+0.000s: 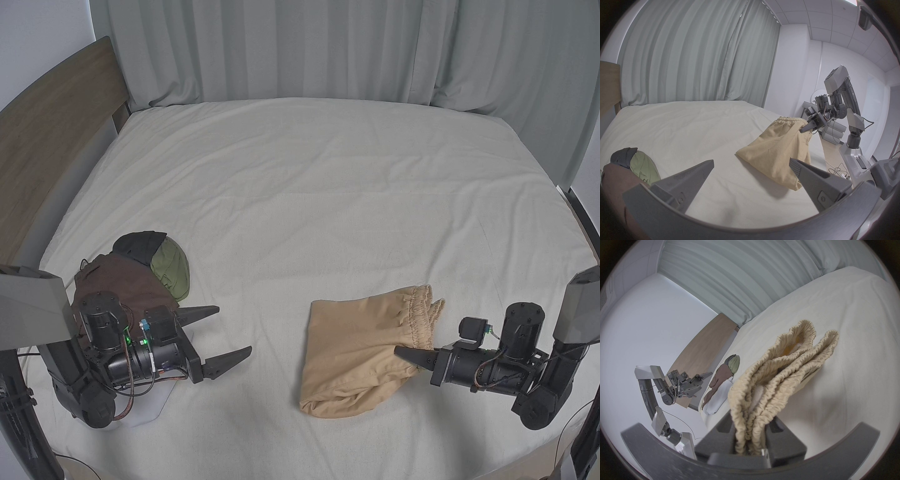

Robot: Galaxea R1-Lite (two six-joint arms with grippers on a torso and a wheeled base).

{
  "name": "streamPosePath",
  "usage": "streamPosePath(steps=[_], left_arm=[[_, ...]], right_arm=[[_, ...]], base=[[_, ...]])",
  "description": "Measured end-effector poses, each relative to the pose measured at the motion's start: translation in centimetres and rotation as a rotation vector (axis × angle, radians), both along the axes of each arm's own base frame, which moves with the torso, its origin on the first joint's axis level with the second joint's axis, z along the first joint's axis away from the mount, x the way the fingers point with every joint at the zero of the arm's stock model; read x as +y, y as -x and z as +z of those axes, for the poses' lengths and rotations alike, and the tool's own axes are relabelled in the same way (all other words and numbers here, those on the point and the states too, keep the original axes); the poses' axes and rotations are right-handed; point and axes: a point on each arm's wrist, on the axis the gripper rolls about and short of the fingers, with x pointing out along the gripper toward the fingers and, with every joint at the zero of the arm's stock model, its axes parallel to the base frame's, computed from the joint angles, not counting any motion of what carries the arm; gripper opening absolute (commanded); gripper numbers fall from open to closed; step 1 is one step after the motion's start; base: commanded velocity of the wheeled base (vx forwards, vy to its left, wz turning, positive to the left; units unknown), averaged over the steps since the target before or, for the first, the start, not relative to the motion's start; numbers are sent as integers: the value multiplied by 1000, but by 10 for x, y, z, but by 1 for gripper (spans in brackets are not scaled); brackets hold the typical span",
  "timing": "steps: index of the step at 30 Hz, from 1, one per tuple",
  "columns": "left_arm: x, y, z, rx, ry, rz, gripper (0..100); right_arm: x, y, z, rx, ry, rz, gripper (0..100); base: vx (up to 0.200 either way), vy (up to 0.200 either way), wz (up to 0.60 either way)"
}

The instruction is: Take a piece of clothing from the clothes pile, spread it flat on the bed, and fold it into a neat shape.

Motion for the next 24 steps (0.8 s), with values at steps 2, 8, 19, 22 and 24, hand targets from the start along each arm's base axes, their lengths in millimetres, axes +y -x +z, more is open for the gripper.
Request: streamPosePath(steps=[2,8,19,22,24], left_arm=[[2,0,1,-2,0,7,100],[8,2,6,-15,4,26,100],[12,3,10,-26,6,38,100],[12,3,11,-28,7,39,100],[12,3,11,-28,7,39,100]], right_arm=[[0,1,3,-10,-6,12,0],[1,2,9,-36,-13,26,0],[3,-1,19,-80,-43,66,0],[4,-2,24,-101,-57,90,0],[5,-4,27,-119,-66,106,0]], base=[[0,0,0],[0,0,0],[0,0,0],[0,0,0],[0,0,0]])
